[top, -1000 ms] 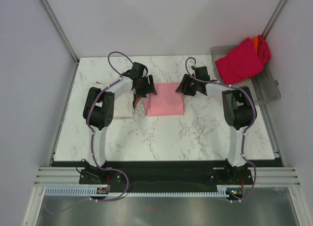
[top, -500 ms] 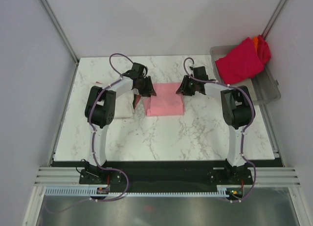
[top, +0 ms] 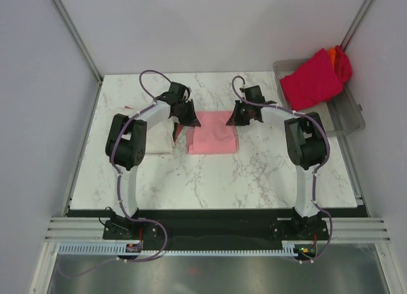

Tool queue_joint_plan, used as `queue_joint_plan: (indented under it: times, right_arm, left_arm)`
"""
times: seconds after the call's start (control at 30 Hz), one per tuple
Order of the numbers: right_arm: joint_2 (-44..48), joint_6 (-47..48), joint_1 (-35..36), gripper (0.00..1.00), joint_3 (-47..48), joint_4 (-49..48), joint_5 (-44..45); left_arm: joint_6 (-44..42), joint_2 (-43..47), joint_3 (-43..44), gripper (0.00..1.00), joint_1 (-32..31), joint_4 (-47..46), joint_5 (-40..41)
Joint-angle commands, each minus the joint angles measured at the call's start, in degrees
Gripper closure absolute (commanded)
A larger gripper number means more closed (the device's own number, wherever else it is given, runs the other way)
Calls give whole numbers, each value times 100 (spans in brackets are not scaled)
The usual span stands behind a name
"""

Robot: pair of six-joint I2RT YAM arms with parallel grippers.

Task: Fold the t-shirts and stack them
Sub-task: Neatly place the folded tshirt to the corner

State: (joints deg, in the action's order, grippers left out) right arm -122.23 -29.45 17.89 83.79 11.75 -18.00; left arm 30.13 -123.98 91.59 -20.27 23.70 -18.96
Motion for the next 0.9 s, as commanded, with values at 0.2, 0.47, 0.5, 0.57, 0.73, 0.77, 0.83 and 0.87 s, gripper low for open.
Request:
queue_joint_plan:
  times: [0.2,0.47,0.5,0.57,0.73,0.77,0.83,0.87]
  right_arm:
    - [1850,273,408,100,-477,477,446]
    - [2897,98,1163,100,-820,750,710]
    - [3011,45,1260,100,-777,767,736]
    - [3100,-86,1567,100,-619,855,798]
    - [2996,-377,2375,100,-75,908,1140]
    - [2899,-464,2499,100,22,908,1193]
    - [2583,-561,2832,100,364,899,1307]
    - [2321,-640,3034,100,497,873,1430]
  left_arm:
    - [-209,2103,-975,98,-21,-59,-125]
    - [-314,3731,-1653,98,-12,529,382]
    - [-332,3889,-1653,98,-12,800,506]
    - [-385,4346,-1653,98,14,1100,883]
    - [-525,5111,-1723,98,434,1961,1745]
    - [-534,5286,-1750,98,576,2041,1868]
    - [-622,5419,-1829,98,998,2190,1879]
    - [-692,5481,-1855,98,1286,2252,1887]
